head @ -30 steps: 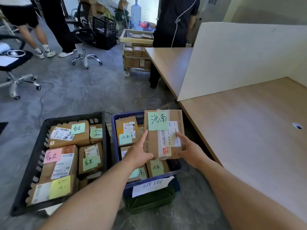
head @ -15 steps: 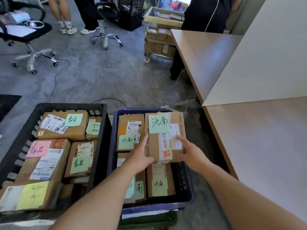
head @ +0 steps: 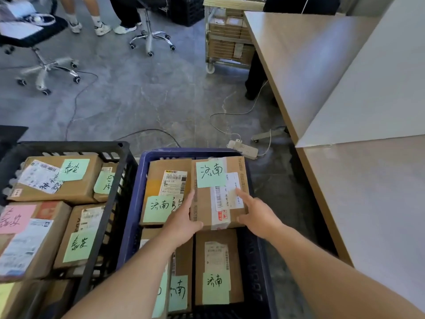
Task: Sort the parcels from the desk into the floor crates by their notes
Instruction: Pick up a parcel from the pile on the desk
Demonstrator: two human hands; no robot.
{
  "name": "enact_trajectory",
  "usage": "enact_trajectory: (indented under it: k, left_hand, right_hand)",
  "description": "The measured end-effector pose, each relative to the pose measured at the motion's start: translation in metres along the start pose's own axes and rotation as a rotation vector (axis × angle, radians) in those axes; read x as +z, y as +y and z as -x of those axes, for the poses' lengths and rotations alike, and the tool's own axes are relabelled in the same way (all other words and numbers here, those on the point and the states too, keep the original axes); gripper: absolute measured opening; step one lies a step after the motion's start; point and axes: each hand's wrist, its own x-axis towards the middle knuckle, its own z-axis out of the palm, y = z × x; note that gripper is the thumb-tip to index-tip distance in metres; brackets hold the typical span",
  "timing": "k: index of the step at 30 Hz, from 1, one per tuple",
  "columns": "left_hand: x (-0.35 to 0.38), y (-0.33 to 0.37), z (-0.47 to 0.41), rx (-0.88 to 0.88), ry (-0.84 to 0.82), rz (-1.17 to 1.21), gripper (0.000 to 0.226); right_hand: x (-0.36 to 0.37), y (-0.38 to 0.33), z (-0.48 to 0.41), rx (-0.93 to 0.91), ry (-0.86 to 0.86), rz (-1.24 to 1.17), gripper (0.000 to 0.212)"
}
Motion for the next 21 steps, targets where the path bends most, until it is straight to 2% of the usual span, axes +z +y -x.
enact_trajectory:
  k: [3,6,11,21]
  left_hand:
    - [0.004,-0.006,-0.017,-0.007,-0.006,-0.006,0.097]
    - [0.008,-0.009,-0.029,0.006,-0.019,-0.051,0.091]
    - [0.008,-0.005,-0.044,0.114,-0.004,-0.312,0.068]
    - [-0.012,0.015,-0.012,0.108,-0.009,-0.453,0.072]
  right_hand:
    - [0.003,0.003,-0.020,-0.016,-0.007,0.096,0.073]
    - [0.006,0.003,-0.037,-0.016,-0.026,0.292,0.069]
    - [0.016,-0.002,-0.054,-0.035,0.016,0.647,0.066]
    - [0.007,-0.026,0.003,-0.018,0.174,0.554,0.050]
